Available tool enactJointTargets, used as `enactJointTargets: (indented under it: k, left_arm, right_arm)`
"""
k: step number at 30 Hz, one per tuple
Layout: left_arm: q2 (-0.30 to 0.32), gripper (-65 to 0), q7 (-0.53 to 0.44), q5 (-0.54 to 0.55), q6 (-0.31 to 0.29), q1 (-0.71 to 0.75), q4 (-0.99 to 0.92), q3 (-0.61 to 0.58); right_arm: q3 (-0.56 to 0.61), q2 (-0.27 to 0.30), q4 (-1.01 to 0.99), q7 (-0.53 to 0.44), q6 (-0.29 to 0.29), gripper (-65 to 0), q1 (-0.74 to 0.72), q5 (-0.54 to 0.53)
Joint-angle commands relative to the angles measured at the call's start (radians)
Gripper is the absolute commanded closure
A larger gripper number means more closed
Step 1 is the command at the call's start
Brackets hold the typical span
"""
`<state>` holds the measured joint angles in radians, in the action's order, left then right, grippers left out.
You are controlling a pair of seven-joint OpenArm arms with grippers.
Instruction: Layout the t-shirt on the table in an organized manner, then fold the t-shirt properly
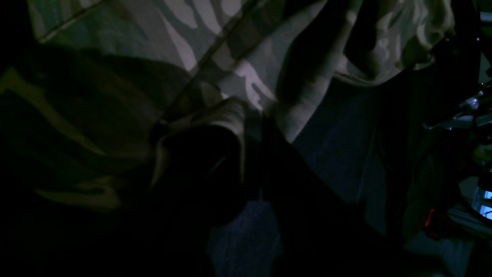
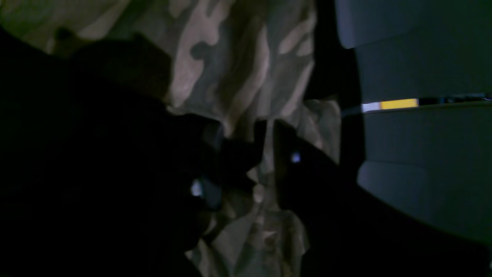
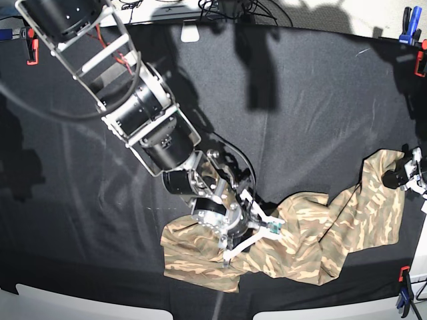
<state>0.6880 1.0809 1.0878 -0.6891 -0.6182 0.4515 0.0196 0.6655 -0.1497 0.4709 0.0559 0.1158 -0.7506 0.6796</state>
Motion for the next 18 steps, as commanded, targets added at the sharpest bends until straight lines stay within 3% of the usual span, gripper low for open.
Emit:
enactJointTargets:
  k: [1,5,13,16,18]
  left_arm:
    - [0.022,0.0,-0.005,0.024,-0.009,-0.030,0.014,0.004]
    - [0.022,0.0,-0.005,0.024,-0.009,-0.030,0.014,0.004]
    - [0.022,0.0,-0.005,0.023,-0.009,-0.030,0.014,0.004]
    - [0.022,0.0,-0.005,0.024,-0.009,-0.030,0.014,0.004]
    - [0.022,0.0,-0.005,0.023,-0.009,-0.030,0.014,0.004]
  right_arm:
    - [-0.004,-0.007,0.015,-0.016,-0.023,-11.9,-0.042,-0.002]
    - [-0.004,-0.007,0.015,-0.023,-0.019,0.0,-0.042,-0.013]
    - [-0.005,-0.007,0.035,0.017,-0.019,0.0,-0.047,-0.402]
    - [-0.005,-0.007,0.070,0.106,-0.010,0.0,-0.043,-0.476]
    - [-0.005,-0.007,0.090,0.134,0.040,0.0,-0.043,-0.483]
